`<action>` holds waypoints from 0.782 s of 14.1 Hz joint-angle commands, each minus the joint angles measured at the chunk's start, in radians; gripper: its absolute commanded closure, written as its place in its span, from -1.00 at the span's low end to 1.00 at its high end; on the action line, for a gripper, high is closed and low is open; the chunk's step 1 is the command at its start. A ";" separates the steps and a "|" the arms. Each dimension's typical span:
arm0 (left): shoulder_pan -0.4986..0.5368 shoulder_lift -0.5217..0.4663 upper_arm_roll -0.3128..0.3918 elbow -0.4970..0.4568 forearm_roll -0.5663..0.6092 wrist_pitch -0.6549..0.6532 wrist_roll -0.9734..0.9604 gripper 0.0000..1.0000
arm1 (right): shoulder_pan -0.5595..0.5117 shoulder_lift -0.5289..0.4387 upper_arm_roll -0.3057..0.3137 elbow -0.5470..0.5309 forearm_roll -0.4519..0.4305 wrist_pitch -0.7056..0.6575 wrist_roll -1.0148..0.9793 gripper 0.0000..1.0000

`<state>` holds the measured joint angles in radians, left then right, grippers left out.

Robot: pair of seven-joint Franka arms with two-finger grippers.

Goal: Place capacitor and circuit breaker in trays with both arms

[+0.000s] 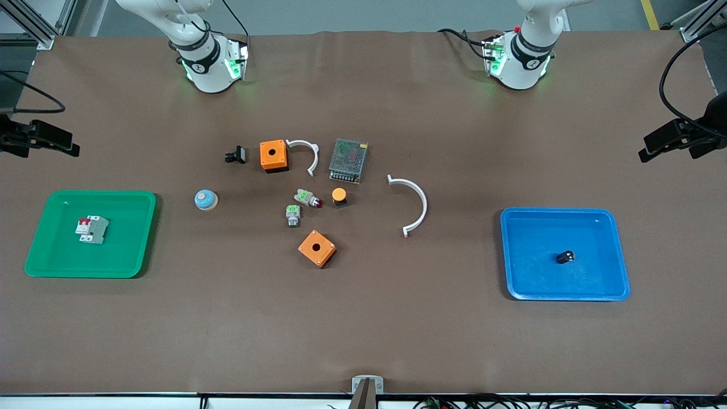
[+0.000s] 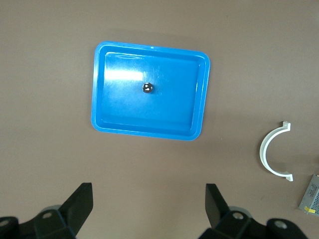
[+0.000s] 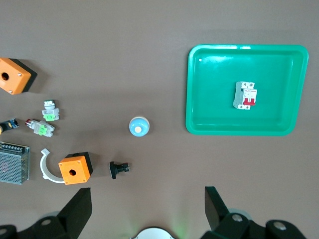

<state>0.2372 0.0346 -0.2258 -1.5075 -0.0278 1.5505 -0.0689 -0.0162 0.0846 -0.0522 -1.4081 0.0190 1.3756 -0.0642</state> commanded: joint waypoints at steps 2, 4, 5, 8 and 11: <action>0.005 0.011 -0.003 0.020 -0.004 -0.018 0.003 -0.99 | 0.010 -0.106 -0.005 -0.115 0.015 0.046 0.011 -1.00; 0.002 0.011 -0.003 0.020 -0.003 -0.018 0.003 -0.99 | 0.009 -0.126 -0.005 -0.123 0.015 0.042 0.001 -1.00; 0.004 0.011 -0.003 0.020 -0.004 -0.018 0.003 -0.99 | 0.010 -0.140 -0.005 -0.133 0.015 0.043 0.001 -1.00; 0.004 0.011 -0.003 0.020 -0.004 -0.018 0.001 -0.99 | 0.016 -0.152 -0.002 -0.153 0.016 0.071 0.001 -1.00; 0.004 0.011 -0.003 0.020 -0.004 -0.018 0.001 -0.99 | 0.024 -0.174 -0.003 -0.186 0.016 0.098 0.001 -1.00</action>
<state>0.2373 0.0411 -0.2256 -1.5074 -0.0278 1.5505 -0.0690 -0.0066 -0.0439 -0.0477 -1.5370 0.0230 1.4428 -0.0656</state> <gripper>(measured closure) 0.004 0.000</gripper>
